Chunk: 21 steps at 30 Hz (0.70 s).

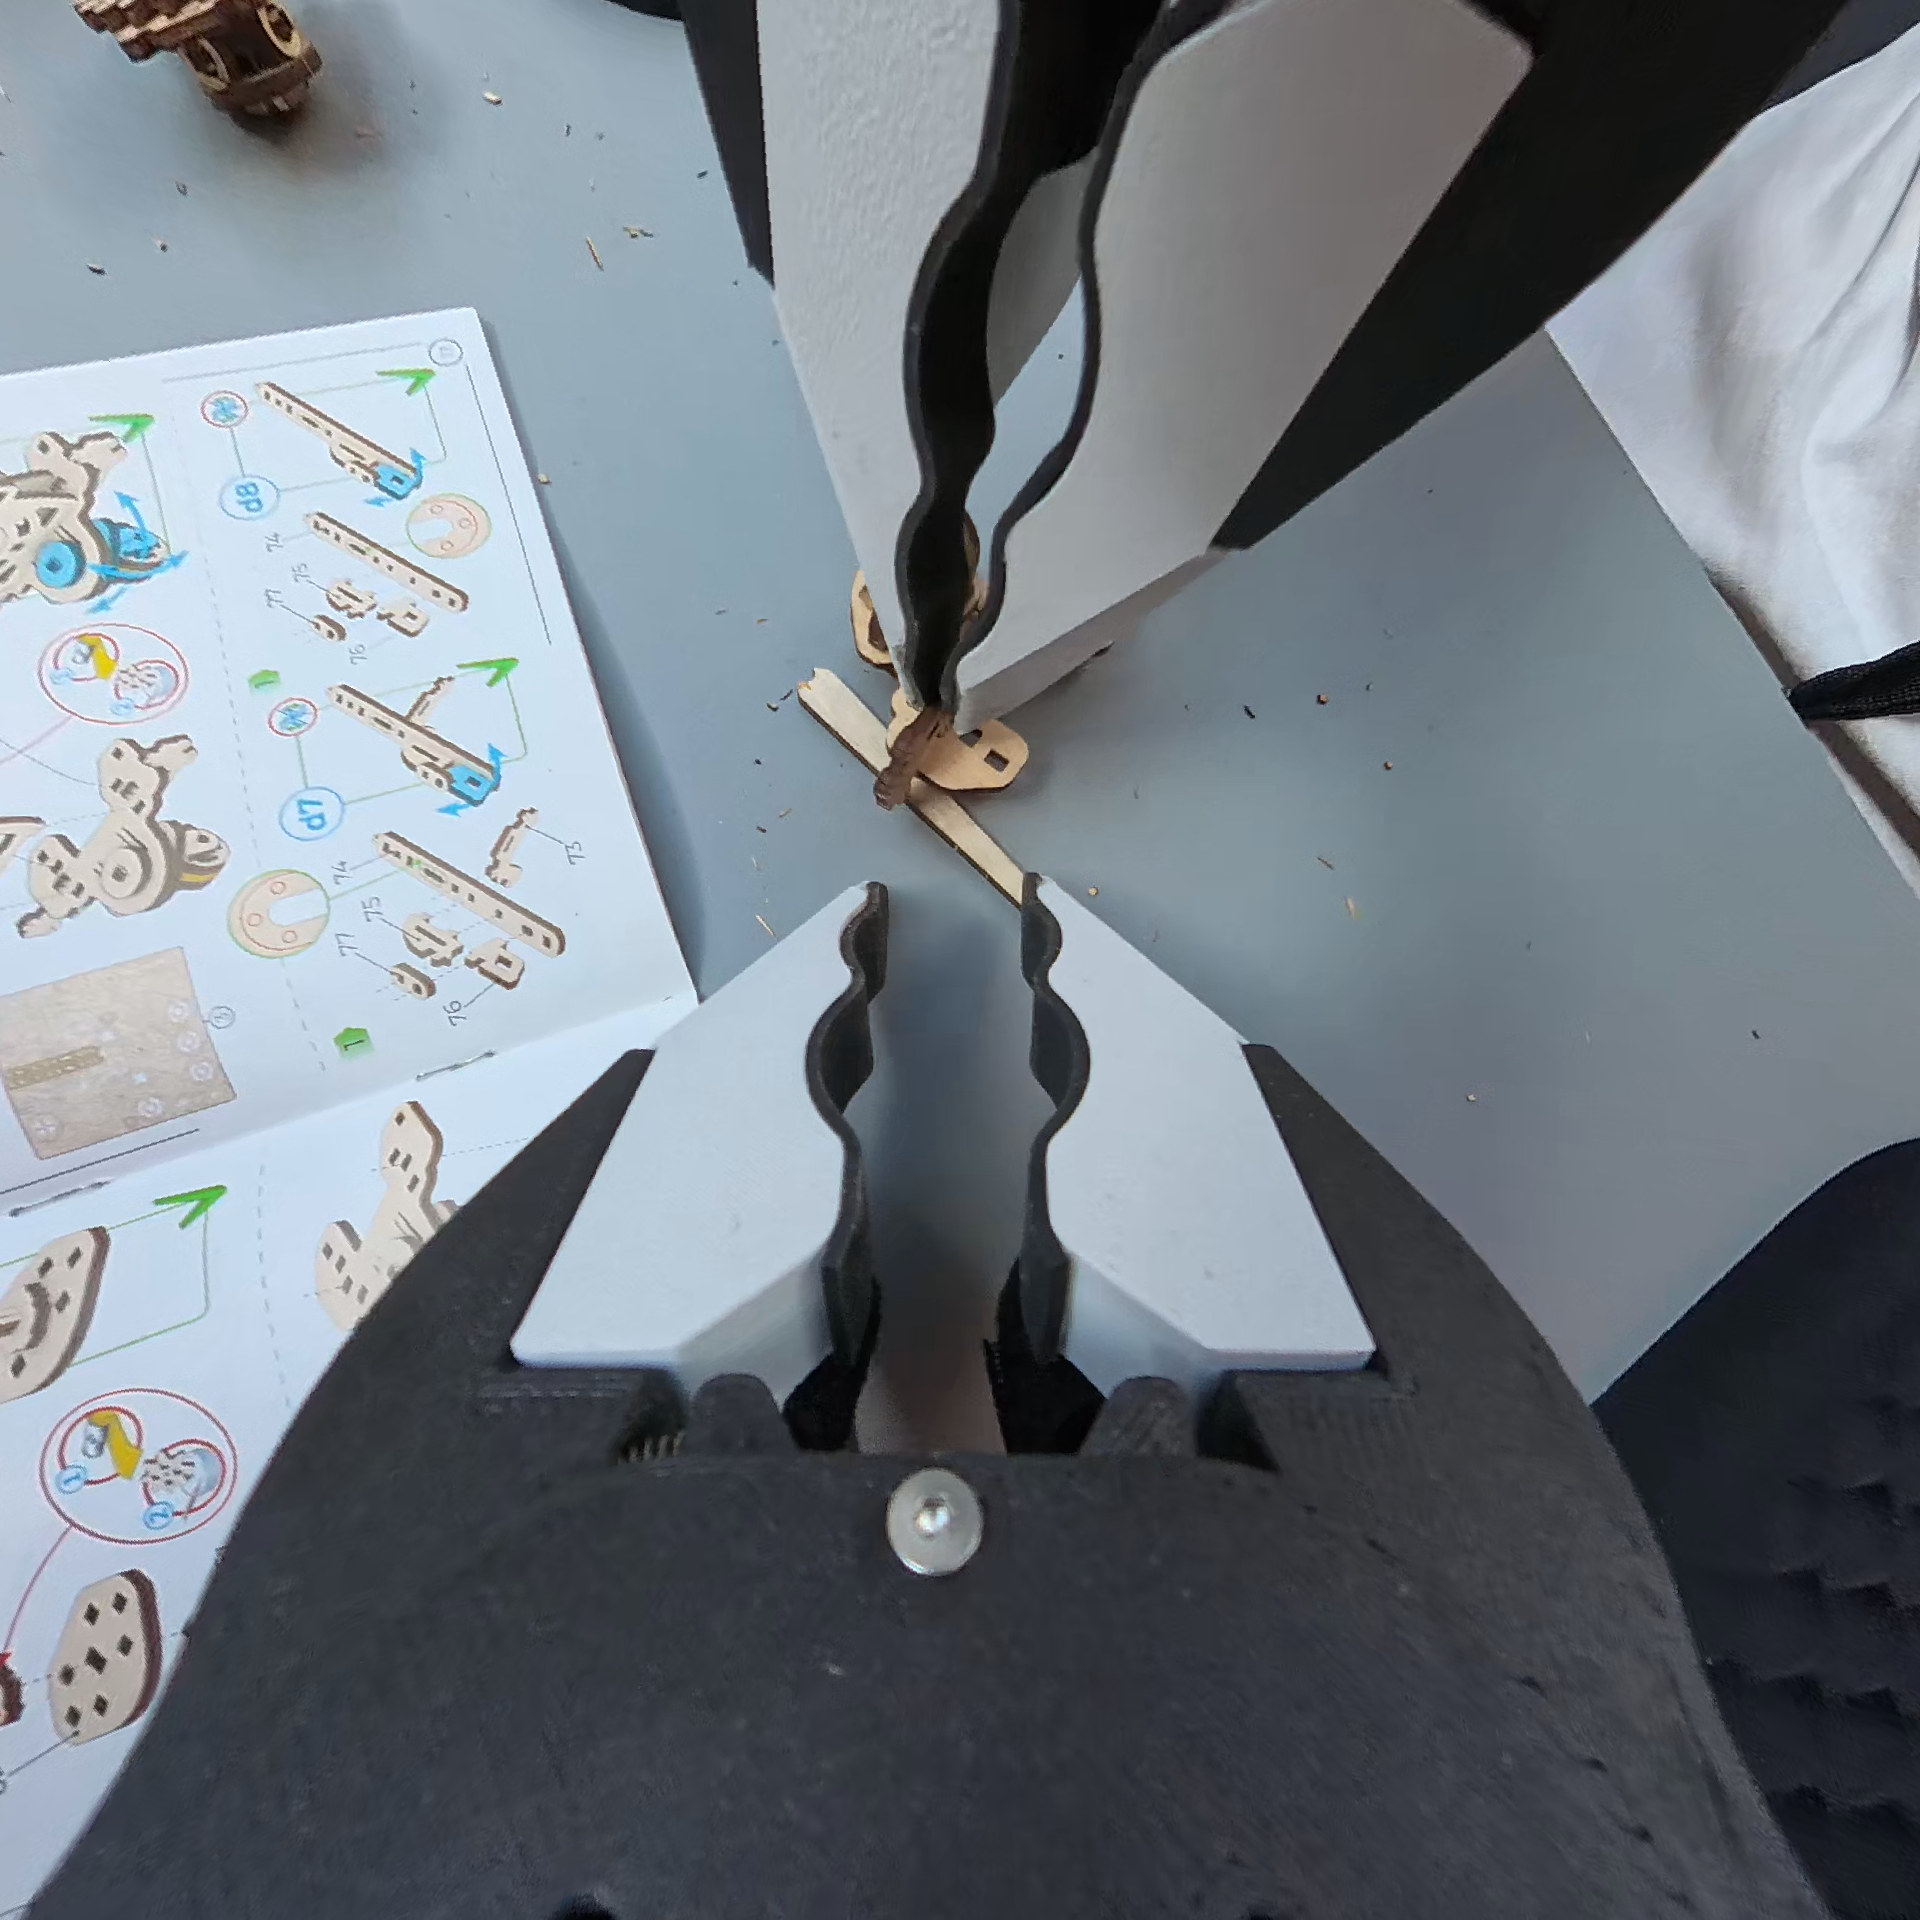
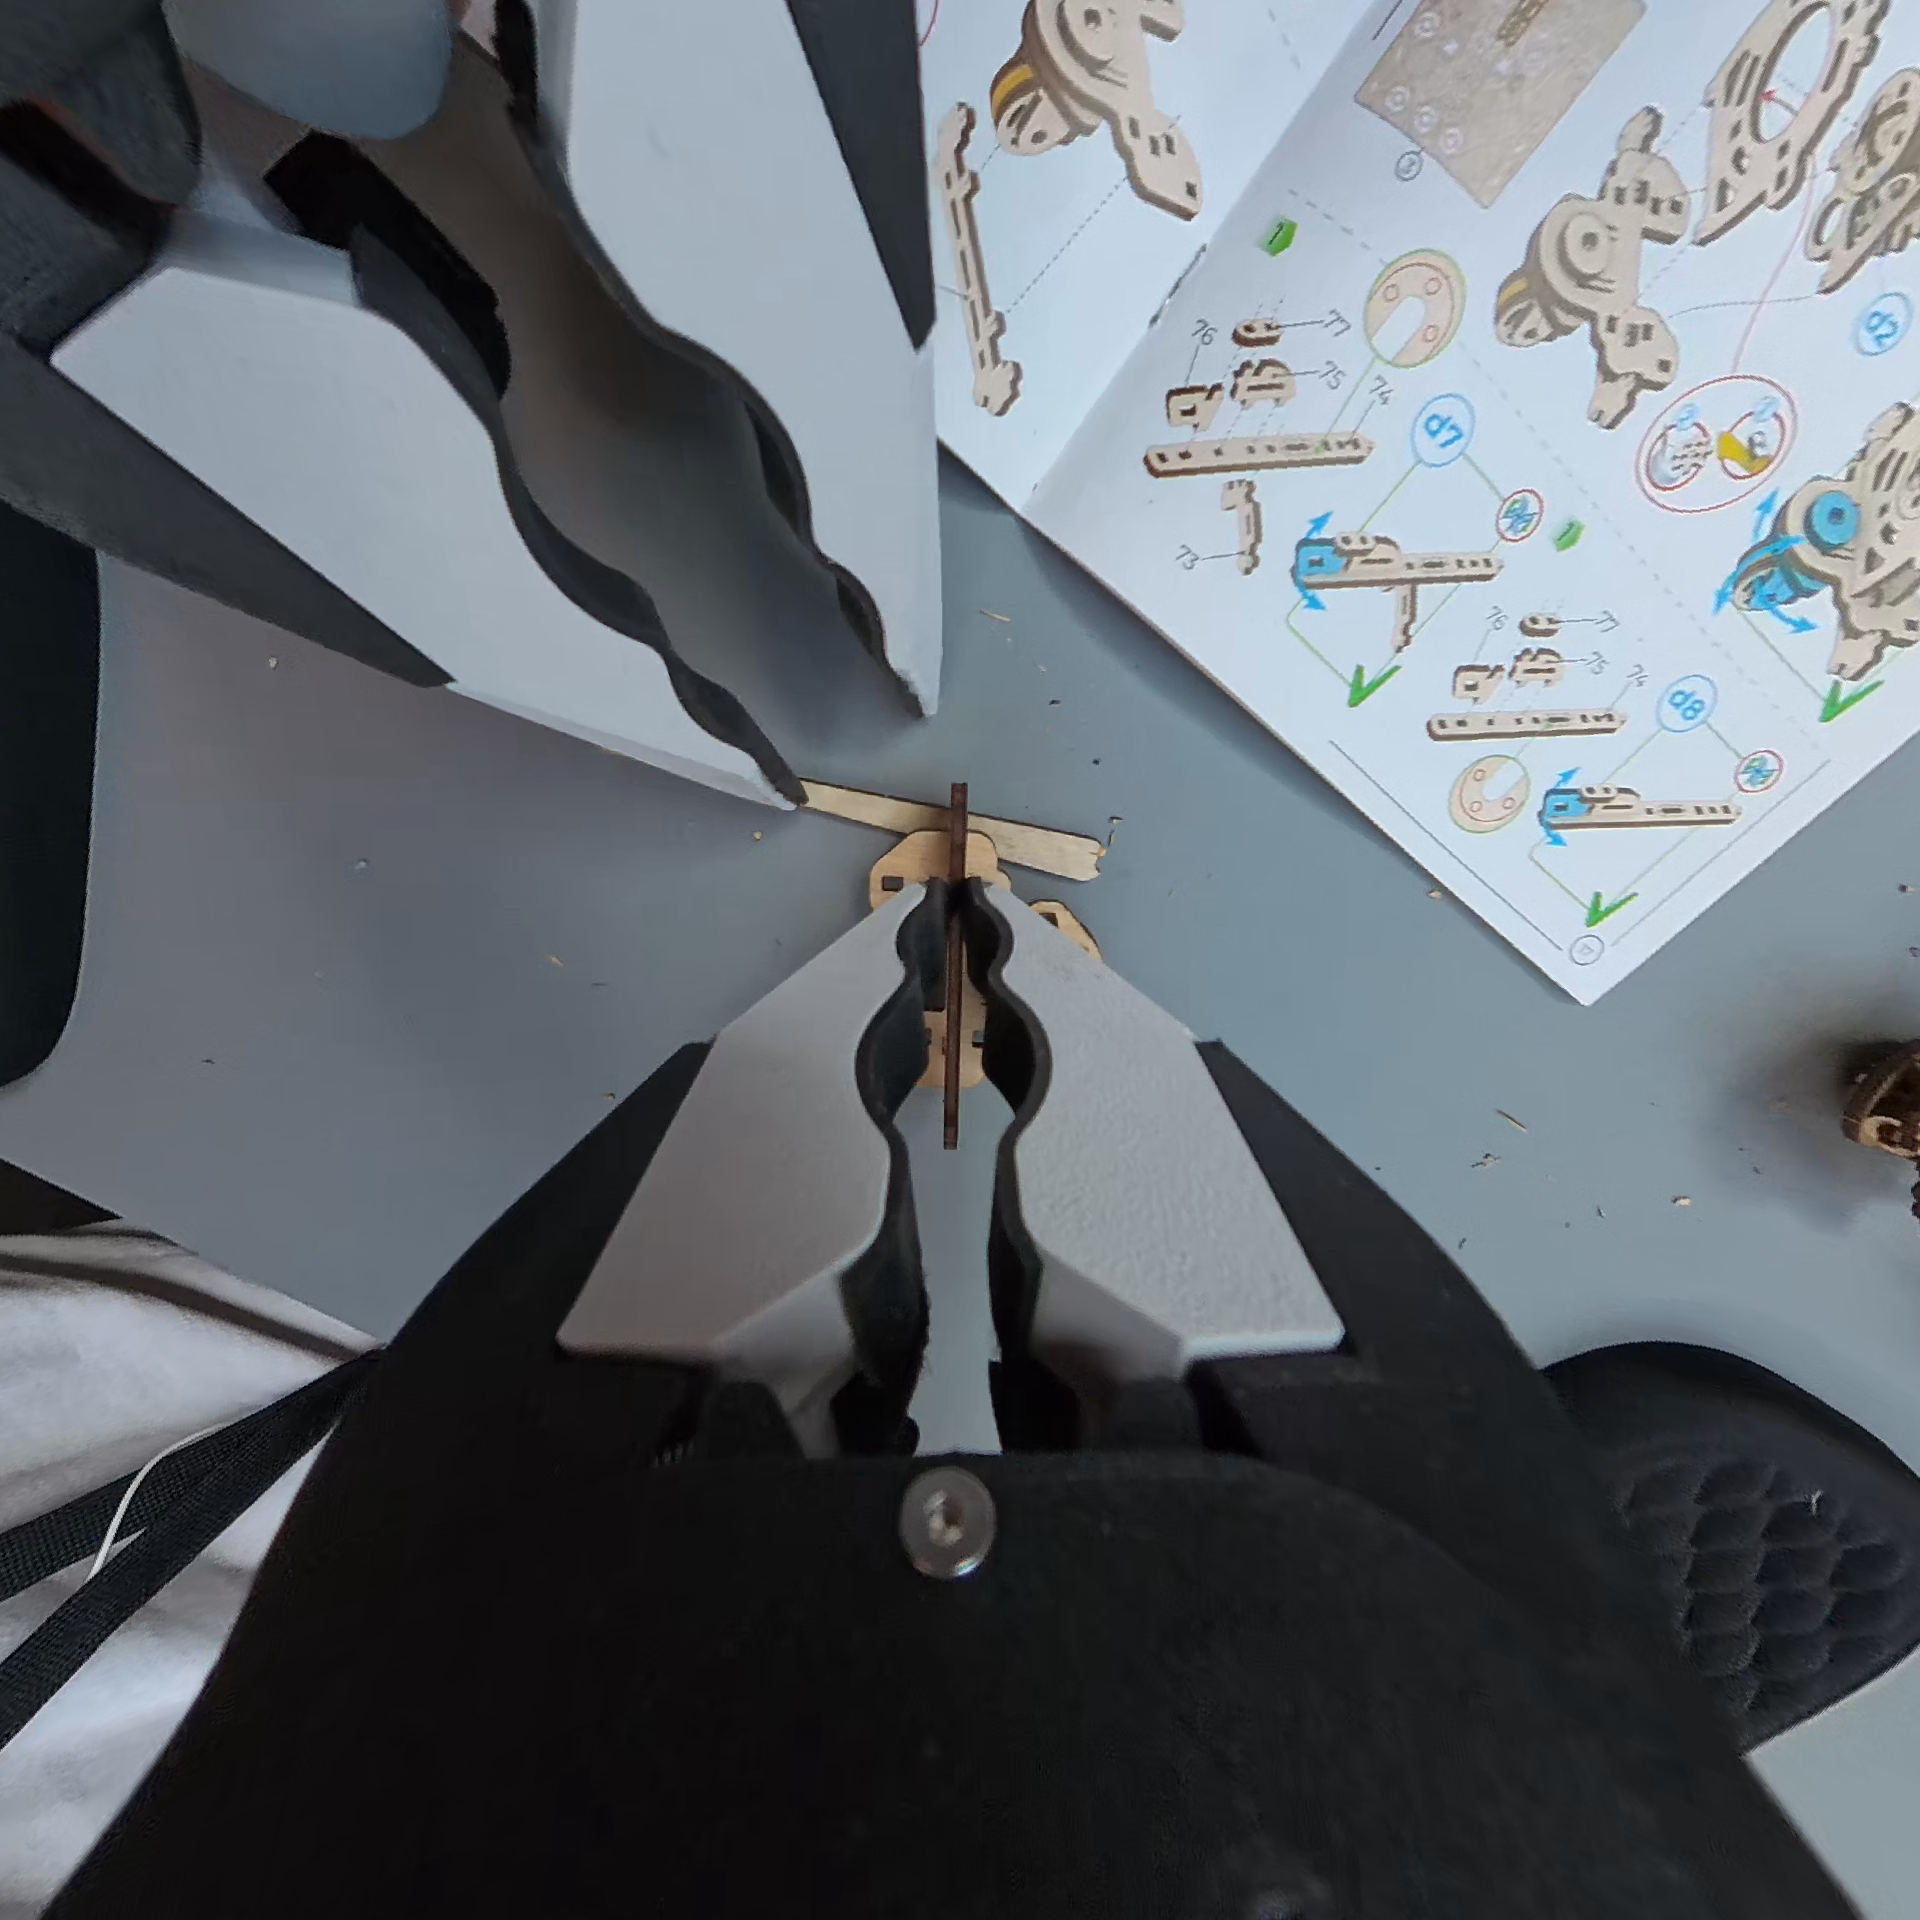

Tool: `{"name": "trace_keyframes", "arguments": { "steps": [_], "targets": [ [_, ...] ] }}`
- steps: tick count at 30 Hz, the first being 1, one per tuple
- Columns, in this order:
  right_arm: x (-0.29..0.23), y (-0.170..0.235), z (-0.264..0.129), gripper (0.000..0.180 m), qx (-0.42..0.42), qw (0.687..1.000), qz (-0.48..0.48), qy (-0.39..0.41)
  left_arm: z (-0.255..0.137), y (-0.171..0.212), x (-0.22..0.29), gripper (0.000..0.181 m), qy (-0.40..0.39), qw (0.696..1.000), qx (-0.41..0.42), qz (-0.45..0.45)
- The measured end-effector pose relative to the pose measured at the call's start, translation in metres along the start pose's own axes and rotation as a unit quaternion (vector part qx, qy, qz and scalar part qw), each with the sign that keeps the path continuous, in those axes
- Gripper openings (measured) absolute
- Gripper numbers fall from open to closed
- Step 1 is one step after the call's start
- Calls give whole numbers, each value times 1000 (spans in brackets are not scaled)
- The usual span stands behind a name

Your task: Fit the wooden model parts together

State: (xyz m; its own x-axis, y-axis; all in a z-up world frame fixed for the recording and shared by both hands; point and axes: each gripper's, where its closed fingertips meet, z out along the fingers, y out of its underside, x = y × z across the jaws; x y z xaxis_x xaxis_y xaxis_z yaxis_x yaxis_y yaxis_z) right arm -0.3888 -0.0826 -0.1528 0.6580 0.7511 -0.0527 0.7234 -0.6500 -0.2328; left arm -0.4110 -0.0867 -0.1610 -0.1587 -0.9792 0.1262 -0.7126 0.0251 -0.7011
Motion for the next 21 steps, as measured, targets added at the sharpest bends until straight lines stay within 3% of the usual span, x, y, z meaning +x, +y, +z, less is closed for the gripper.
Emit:
{"name": "trace_keyframes", "arguments": {
  "steps": [5, 9, 21],
  "targets": [
    [0, 3, 2, 2, 8, 1000, 19, 2, -2, 5, 8, 17, 15, 999, -31, -17],
    [-1, 0, 3, 2, 14, 1000, 23, 5, 0, 6, 17, 2, 36, 999, -40, -10],
    [1, -1, 5, 3, 7, 1000, 20, 9, 2, 5, 20, 1, 57, 998, -21, -14]
  ]
}}
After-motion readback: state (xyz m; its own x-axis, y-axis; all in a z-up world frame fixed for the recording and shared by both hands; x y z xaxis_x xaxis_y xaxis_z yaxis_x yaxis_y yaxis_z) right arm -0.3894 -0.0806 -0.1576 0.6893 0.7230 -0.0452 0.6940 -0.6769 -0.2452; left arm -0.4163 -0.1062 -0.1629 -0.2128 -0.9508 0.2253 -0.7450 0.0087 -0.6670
